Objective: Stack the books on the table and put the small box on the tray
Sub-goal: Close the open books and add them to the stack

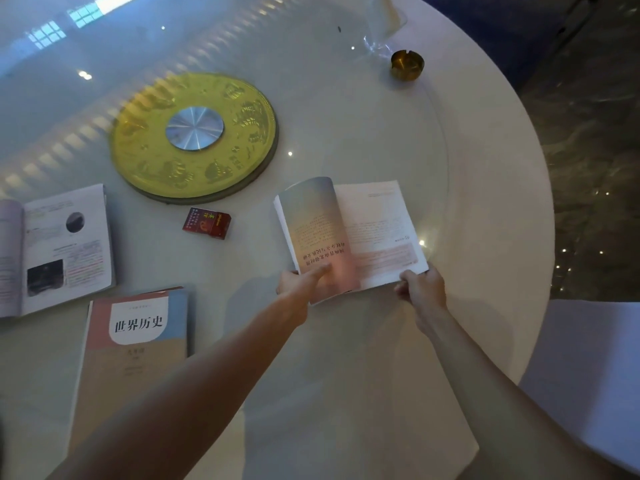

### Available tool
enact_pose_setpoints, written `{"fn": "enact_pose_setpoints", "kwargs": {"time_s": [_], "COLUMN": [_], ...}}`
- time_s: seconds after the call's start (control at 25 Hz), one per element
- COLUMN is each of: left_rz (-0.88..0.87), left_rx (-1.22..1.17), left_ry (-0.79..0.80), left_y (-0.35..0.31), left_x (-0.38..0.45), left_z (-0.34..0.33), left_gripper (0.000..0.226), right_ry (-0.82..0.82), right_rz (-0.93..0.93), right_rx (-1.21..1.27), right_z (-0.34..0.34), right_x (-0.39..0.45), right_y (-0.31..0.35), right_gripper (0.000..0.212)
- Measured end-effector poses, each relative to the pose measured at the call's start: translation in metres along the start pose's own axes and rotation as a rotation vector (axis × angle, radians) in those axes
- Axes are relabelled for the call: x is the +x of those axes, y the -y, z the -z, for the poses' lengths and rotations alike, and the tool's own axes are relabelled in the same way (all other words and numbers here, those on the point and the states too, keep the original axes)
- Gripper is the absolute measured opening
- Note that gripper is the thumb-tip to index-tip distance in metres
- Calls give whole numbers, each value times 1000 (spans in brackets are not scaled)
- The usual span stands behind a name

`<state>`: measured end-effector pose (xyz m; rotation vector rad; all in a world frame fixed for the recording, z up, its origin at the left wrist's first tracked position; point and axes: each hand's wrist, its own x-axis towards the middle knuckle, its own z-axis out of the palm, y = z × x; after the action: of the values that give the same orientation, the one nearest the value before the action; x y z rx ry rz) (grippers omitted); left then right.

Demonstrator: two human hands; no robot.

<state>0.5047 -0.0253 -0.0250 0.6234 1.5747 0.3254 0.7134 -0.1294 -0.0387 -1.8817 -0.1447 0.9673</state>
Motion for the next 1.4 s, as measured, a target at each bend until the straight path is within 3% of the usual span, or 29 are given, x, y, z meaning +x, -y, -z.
{"fn": "enact_pose_setpoints", "kwargs": {"time_s": [0.28, 0.44, 0.48, 0.56, 0.68, 0.88, 1.0, 1.08, 1.2, 1.4], "left_rz": [-64, -262, -343, -518, -674, -790, -809, -860, -927, -1167], "left_rx": [-43, 25, 87, 235, 551, 1262, 1492, 1490, 1369, 1133], "left_ry": [95, 74, 87, 257, 507, 473, 413, 370, 304, 179], "left_y": [17, 22, 21, 21, 30, 61, 79, 85, 87, 79], "left_x": [-9, -16, -17, -24, -33, -16, -12, -11, -10, -15], "left_z": [62, 89, 91, 95, 96, 120, 134, 135, 139, 150], "left_gripper": [56, 57, 53, 49, 64, 65, 83, 86, 80, 66], "right_ry": [107, 166, 177, 212, 307, 404, 359, 329, 332, 411], "right_rz": [-24, -27, -29, -54, -125, -242, -182, -133, -80, -96], "right_rx": [-20, -40, -32, 5, 80, 205, 74, 3, -9, 163], "right_z": [-21, -42, -49, -63, -75, -70, -74, -77, -79, -76], "right_x": [-59, -93, -101, -117, -136, -139, -134, -131, -131, -137], "right_y": [-32, -45, -47, -51, -58, -69, -79, -80, -66, -40], "right_gripper": [31, 29, 29, 29, 30, 44, 25, 22, 39, 47]}}
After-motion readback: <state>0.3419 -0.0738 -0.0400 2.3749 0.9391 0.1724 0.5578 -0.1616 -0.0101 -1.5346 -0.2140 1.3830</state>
